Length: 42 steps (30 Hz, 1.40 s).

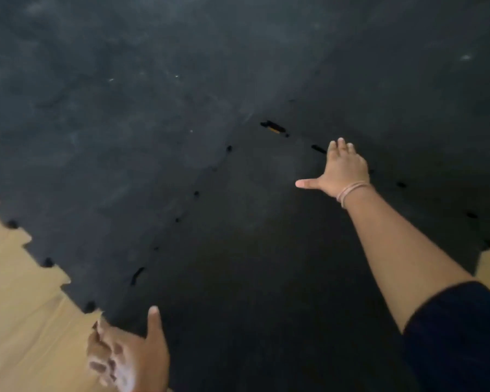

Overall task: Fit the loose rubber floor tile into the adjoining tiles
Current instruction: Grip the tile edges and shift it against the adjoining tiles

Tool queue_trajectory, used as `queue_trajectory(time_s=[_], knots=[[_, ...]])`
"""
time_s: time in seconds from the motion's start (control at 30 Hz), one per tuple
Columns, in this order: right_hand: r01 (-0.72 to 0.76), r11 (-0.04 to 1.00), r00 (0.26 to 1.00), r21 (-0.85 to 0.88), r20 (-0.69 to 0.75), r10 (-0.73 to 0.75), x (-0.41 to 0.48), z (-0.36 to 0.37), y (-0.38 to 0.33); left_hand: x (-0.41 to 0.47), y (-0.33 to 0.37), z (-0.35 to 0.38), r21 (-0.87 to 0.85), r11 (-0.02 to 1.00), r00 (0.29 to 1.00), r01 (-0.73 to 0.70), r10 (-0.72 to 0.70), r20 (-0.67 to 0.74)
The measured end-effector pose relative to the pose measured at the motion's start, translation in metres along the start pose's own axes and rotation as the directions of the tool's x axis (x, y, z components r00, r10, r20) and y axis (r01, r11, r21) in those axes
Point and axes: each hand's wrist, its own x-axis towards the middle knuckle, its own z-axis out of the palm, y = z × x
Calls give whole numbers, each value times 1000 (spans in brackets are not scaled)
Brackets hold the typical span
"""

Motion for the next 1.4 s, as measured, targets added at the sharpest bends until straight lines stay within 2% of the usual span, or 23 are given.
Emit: queue_trajectory(time_s=[0.13, 0.2, 0.3, 0.43, 0.53, 0.67, 0.87, 0.97, 1.1, 1.27, 1.4], knots=[[-12, 1000, 993, -27, 117, 15, 28, -3, -11, 17, 0, -15, -93, 935, 939, 343, -338, 71], [-35, 999, 991, -22, 131, 38, 30, -1, -13, 26, 0, -21, -66, 911, 905, 407, -393, 160], [-63, 997, 991, 36, 122, 58, 29, 2, -12, 29, -6, -23, -99, 914, 903, 392, -363, 230], [-89, 976, 994, 197, 80, 74, 34, 5, -3, 40, 4, -29, -227, 940, 963, 253, -222, 154], [-141, 973, 987, 185, 105, 123, 32, 6, -3, 49, 15, -33, -255, 957, 983, 137, -100, 153], [-168, 967, 984, 193, 92, 153, 23, 3, -6, 55, 11, -33, -235, 969, 976, 84, -31, 218], [-50, 988, 997, 144, 66, 41, 5, 7, 5, 36, -15, -28, -189, 974, 971, 122, -78, 225], [-46, 987, 998, 151, 43, 40, 0, 10, 6, 31, -16, -25, -172, 972, 967, 159, -118, 226], [-38, 985, 999, 166, 11, 36, -3, 12, 5, 38, -12, -24, -200, 979, 990, 35, -7, 142], [-60, 984, 998, 166, 35, 54, 1, 10, 4, 43, -6, -24, -237, 971, 992, 12, 17, 121], [-93, 983, 995, 160, 48, 87, 5, 10, -2, 45, -5, -20, -164, 985, 975, 54, -16, 223]])
